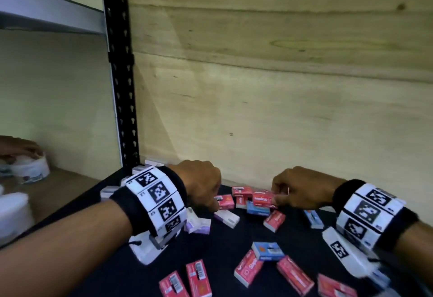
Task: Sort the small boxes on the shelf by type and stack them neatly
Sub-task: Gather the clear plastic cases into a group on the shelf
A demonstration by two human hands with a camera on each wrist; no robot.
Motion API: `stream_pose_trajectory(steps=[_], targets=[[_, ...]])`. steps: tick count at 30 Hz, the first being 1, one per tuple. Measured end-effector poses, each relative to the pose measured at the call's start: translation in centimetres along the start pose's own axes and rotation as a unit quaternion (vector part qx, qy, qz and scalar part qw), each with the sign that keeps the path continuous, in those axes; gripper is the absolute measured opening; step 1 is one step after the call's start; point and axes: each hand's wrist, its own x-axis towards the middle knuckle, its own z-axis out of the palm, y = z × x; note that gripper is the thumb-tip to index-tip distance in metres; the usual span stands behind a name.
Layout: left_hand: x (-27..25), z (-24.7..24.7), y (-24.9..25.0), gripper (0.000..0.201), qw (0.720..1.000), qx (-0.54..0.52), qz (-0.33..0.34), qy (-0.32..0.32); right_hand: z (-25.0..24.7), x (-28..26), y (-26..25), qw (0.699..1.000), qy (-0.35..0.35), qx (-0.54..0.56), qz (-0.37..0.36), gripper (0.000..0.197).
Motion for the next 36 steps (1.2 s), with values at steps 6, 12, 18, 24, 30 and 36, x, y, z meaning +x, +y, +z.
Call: stream_pose_trajectory(steps=[6, 12, 18, 24, 30, 36], targets=[[3.4, 0.3, 4.5, 0.039, 0.996, 0.035, 0.074, -0.028, 1.7, 0.2, 4.1, 0.995, -0.054, -0.001, 0.085, 0.024], [4.6, 1.4, 6.3, 0.045, 0.993, 0.065, 0.083, -0.058, 3.3, 1.1, 5.4, 0.988, -0.101, 0.030, 0.113, 0.034], [4.5, 1.5, 6.1, 0.044, 0.992, 0.062, 0.093, -0.055, 4.0, 1.7, 5.7, 0.985, -0.119, 0.025, 0.121, 0.027], [3.9, 1.6, 5.8, 0.048, 0.993, 0.057, 0.096, -0.045, 3.8, 0.7, 5.8, 0.987, -0.105, 0.029, 0.121, 0.037], [2.5, 0.0, 6.9, 0.036, 0.993, 0.045, 0.112, 0.009, 2.0, -3.2, 6.5, 0.988, -0.079, 0.025, 0.127, 0.031], [1.0, 0.1, 11.3, 0.038, 0.983, 0.028, 0.182, 0.025, 1.8, -8.2, 8.7, 0.983, -0.074, 0.014, 0.167, 0.031]])
